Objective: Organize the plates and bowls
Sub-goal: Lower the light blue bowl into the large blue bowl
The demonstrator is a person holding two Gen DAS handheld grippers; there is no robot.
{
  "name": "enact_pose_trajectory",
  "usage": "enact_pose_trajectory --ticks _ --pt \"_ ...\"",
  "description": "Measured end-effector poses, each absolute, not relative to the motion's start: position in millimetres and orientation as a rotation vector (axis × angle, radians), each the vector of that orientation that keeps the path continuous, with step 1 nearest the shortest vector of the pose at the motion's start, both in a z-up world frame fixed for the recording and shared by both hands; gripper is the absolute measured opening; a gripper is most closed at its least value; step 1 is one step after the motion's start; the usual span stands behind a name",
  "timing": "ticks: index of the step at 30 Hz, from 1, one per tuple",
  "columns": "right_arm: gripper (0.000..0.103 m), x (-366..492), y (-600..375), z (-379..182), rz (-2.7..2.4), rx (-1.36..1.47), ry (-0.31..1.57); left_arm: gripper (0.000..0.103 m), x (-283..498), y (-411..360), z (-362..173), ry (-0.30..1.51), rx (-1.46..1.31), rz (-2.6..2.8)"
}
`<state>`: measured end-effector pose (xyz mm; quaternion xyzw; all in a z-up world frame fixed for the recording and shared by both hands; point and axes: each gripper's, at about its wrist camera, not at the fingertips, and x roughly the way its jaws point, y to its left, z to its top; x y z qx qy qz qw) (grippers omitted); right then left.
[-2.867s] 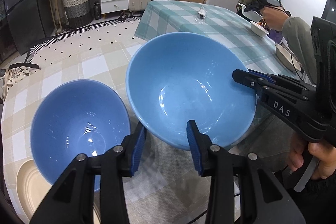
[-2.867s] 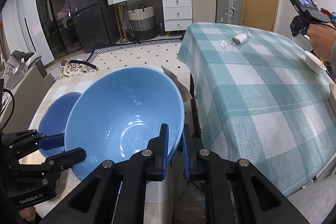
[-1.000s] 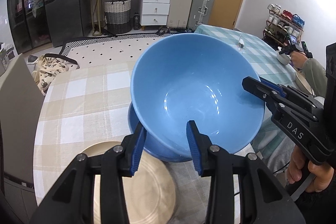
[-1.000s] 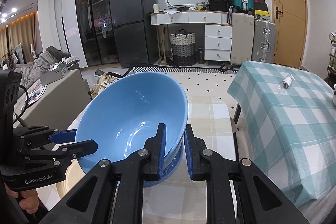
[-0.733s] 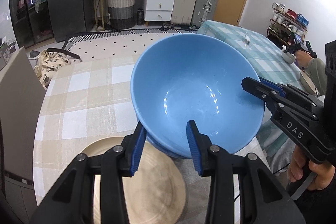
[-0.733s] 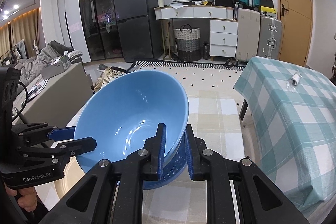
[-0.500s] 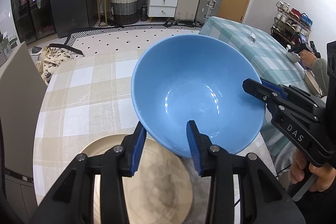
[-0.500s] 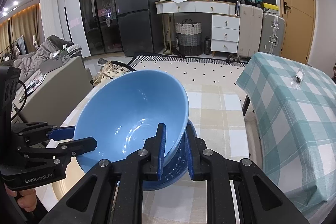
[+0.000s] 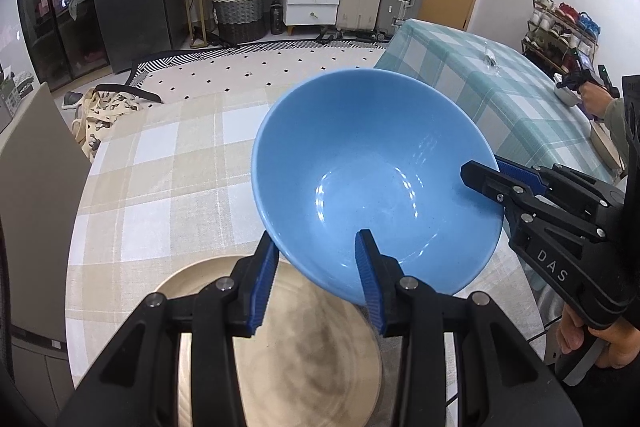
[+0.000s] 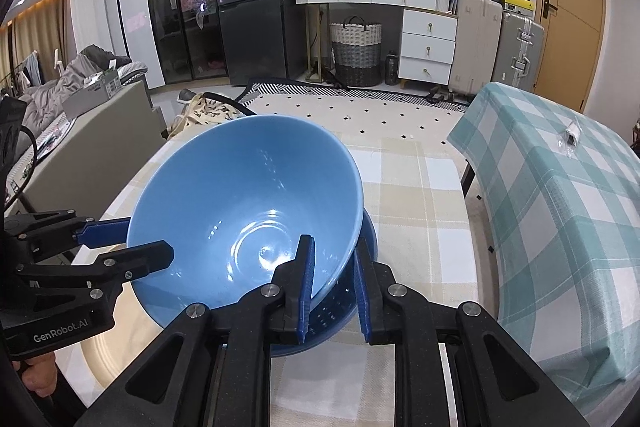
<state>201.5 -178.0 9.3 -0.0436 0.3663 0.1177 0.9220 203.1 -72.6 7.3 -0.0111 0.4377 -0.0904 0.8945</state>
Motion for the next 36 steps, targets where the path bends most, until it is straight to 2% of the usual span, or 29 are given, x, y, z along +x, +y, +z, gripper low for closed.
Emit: enact_pose_trajectory --ticks 12,22,36 --pt "0.019 211.8 -182.2 -6.1 0.223 -0.12 0.813 0.038 215.5 -83.8 -9.4 0.954 0.027 -0.179" --pt "0.026 212.7 -179.1 -15.5 0.218 -0.152 0.831 0.038 214.8 -91.1 -13.3 0.954 0.077 -0.166" --pt "0.026 213.4 -178.1 -16.4 0.209 -0.171 0.832 0.039 214.1 -91.8 -15.8 0.966 0.08 -0.169"
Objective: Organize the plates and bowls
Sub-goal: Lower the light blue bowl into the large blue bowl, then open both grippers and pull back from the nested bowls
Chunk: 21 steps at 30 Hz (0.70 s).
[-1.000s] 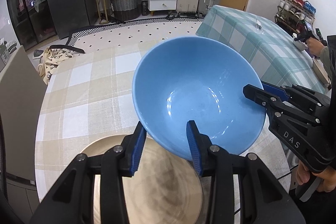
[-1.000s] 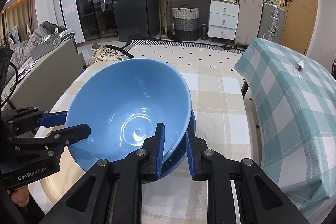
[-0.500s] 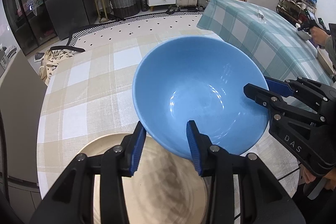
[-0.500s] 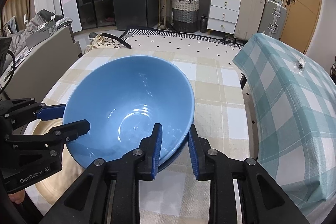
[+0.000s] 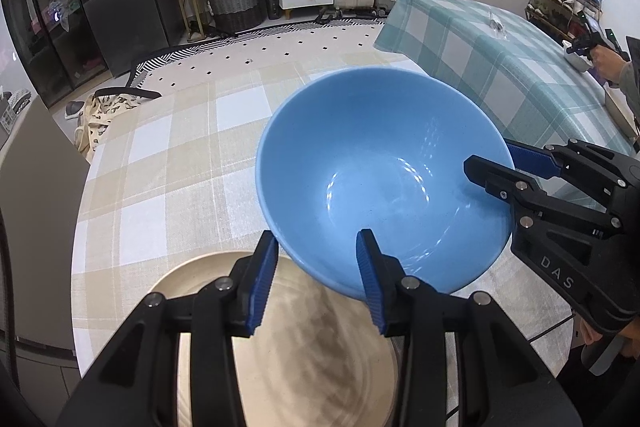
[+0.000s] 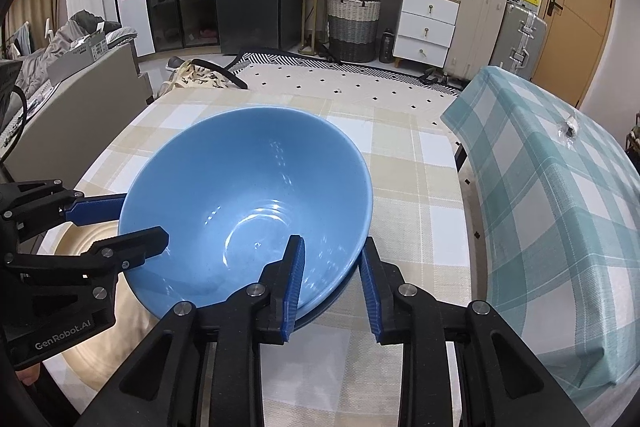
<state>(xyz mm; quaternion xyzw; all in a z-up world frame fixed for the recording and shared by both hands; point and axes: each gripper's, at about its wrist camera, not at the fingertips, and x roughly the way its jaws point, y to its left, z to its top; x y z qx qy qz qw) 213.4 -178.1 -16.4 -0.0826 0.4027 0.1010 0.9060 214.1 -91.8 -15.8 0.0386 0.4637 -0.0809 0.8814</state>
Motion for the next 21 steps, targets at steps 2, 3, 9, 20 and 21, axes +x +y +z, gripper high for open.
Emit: enact_pose_trajectory --ticks 2,3,9,20,21 --pt "0.027 213.5 -178.4 -16.4 0.208 -0.172 0.831 0.04 214.3 -91.5 -16.5 0.967 0.081 -0.168" --pt "0.028 213.5 -178.2 -16.1 0.21 -0.174 0.831 0.04 214.4 -91.5 -16.6 0.968 0.08 -0.169" --pt "0.035 214.4 -178.5 -17.1 0.218 -0.183 0.833 0.041 214.3 -91.4 -17.3 0.969 0.079 -0.17" --pt "0.07 212.1 -180.8 -8.2 0.24 -0.148 0.804 0.056 213.1 -90.8 -14.6 0.972 0.065 -0.198" --pt "0.076 212.1 -182.3 -6.9 0.243 -0.142 0.8 0.062 213.1 -89.8 -13.6 0.971 0.06 -0.199"
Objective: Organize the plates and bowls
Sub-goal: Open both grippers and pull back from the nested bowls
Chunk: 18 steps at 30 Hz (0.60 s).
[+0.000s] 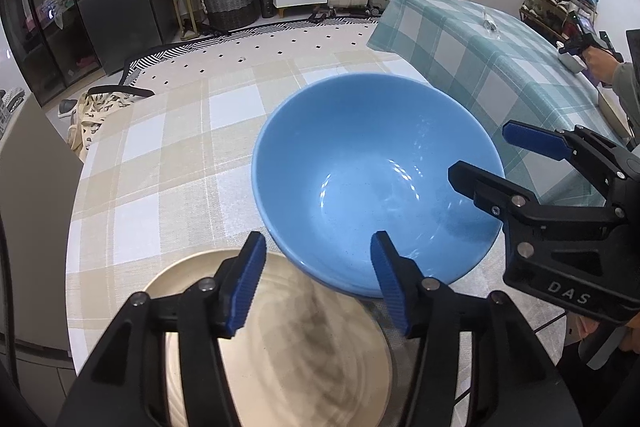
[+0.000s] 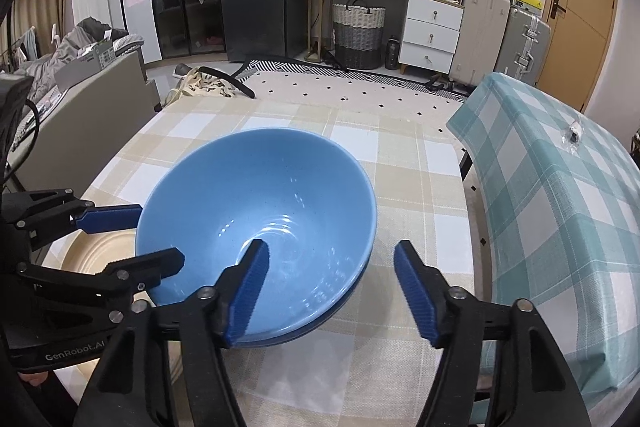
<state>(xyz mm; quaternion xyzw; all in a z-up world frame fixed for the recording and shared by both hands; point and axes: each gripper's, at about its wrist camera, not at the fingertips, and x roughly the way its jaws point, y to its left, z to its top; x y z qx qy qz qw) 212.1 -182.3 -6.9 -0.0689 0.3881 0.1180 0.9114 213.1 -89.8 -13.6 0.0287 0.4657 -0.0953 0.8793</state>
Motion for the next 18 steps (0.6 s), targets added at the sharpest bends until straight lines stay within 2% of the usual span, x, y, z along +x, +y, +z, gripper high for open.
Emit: enact_pose_trajectory --ticks 4,6,9,12,14,18 --pt "0.085 211.0 -187.6 0.4 0.255 -0.108 0.782 0.065 213.9 -82.4 -9.2 0.965 0.032 -0.194" --pt "0.089 211.8 -190.8 3.2 0.257 -0.086 0.779 0.082 213.8 -77.6 -7.8 0.961 0.016 -0.185" --pt "0.098 211.9 -194.0 6.8 0.249 -0.064 0.765 0.089 212.9 -69.5 -3.6 0.952 -0.018 -0.184" --pt "0.102 213.2 -195.3 9.2 0.252 -0.042 0.758 0.1 213.0 -59.6 0.9 0.937 -0.066 -0.193" --pt "0.102 212.8 -195.3 10.3 0.252 -0.037 0.747 0.103 214.4 -52.6 3.4 0.927 -0.101 -0.195" --pt "0.102 212.9 -194.4 10.7 0.257 -0.041 0.74 0.103 218.2 -39.9 4.1 0.922 -0.153 -0.19"
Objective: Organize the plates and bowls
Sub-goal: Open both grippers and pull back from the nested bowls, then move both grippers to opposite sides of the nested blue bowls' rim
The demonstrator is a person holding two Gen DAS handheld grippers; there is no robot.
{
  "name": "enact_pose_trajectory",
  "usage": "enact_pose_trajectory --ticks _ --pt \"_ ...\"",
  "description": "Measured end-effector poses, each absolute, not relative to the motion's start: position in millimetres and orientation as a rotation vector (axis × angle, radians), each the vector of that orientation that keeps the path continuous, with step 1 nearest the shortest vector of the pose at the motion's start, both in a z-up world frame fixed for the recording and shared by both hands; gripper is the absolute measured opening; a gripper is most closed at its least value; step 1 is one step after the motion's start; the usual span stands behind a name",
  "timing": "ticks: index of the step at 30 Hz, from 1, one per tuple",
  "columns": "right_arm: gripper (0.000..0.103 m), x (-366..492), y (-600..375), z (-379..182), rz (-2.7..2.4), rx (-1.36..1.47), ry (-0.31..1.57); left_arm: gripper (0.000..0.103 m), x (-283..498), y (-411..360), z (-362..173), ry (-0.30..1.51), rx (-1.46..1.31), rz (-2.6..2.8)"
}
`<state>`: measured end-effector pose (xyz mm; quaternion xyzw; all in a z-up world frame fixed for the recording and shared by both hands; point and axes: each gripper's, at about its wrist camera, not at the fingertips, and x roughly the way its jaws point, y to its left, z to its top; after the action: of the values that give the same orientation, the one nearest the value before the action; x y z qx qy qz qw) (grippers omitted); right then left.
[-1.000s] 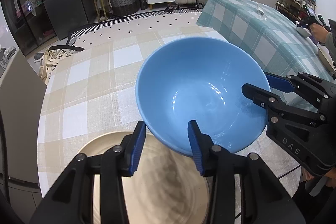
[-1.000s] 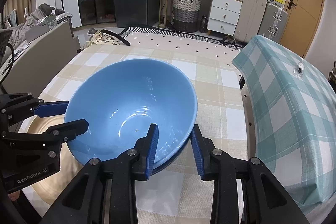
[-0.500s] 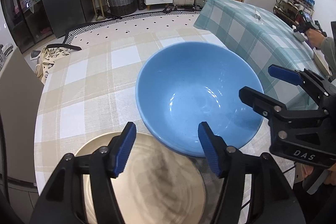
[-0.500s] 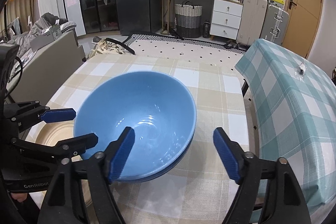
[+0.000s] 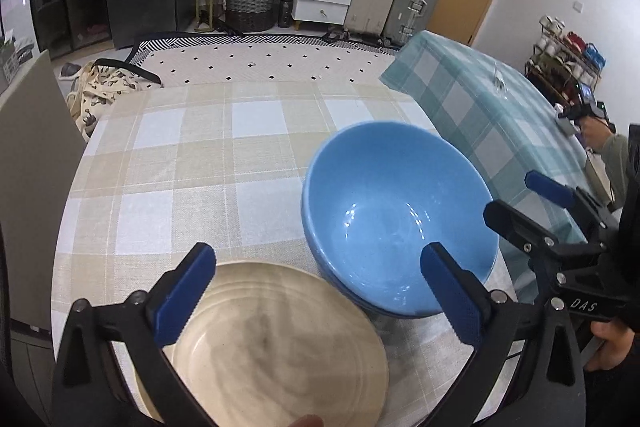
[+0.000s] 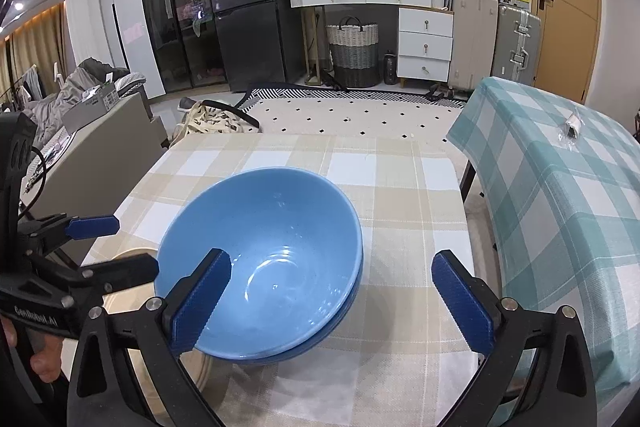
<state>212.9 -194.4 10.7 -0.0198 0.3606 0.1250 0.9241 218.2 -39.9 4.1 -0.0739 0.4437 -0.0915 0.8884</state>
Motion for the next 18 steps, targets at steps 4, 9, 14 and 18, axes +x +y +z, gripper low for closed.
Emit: enact_pose_trajectory --ticks 4,9,14,18 --pt "0.102 213.9 -194.3 9.4 0.244 -0.046 0.748 0.103 220.0 -31.5 2.7 0.918 -0.177 -0.174" --pt "0.102 218.0 -198.5 5.2 0.226 -0.038 0.768 0.103 221.7 -25.9 -0.8 0.92 -0.189 -0.162" --pt "0.102 222.5 -205.3 -0.2 0.208 -0.013 0.79 0.103 225.5 -22.8 -6.0 0.927 -0.207 -0.153" --pt "0.102 226.0 -210.6 -5.0 0.206 0.013 0.81 0.103 228.9 -23.9 -10.6 0.935 -0.213 -0.151"
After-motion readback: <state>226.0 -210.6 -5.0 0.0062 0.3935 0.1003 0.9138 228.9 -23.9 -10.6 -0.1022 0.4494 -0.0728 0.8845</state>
